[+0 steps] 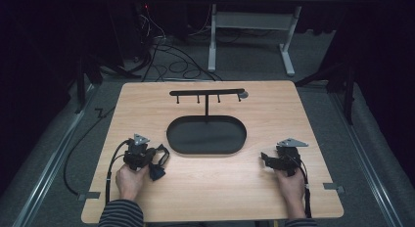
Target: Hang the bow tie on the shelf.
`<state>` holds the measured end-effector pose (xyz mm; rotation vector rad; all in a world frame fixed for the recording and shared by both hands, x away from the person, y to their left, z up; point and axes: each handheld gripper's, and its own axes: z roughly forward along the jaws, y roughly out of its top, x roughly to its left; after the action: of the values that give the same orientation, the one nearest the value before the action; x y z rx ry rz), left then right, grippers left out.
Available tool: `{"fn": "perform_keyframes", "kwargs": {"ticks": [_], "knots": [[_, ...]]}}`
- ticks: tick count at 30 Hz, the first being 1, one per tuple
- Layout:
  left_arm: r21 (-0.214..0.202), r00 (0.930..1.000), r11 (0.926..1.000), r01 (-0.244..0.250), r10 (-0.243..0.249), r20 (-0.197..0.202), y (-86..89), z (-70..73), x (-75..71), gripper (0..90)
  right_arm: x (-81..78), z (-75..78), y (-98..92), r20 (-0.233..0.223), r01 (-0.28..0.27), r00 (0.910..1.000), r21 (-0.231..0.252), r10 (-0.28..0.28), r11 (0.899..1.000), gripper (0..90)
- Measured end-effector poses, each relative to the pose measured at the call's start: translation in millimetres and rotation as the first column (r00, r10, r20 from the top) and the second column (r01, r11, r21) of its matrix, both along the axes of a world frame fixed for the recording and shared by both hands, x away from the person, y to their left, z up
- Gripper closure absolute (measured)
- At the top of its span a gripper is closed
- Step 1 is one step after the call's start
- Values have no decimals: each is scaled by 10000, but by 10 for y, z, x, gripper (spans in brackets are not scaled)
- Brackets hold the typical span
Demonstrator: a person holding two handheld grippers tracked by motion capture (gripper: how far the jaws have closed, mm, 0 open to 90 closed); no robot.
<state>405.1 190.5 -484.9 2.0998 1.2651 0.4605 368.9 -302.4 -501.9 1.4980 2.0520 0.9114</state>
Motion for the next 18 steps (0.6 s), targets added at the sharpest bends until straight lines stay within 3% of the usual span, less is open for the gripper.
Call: {"fn": "perform_keyframes", "kwargs": {"ticks": [18], "knots": [[-290,9996,9995,158,-152,231,23,100,-84,881,0,0,0,1,-7,10000,-12,7,10000,288]]}}
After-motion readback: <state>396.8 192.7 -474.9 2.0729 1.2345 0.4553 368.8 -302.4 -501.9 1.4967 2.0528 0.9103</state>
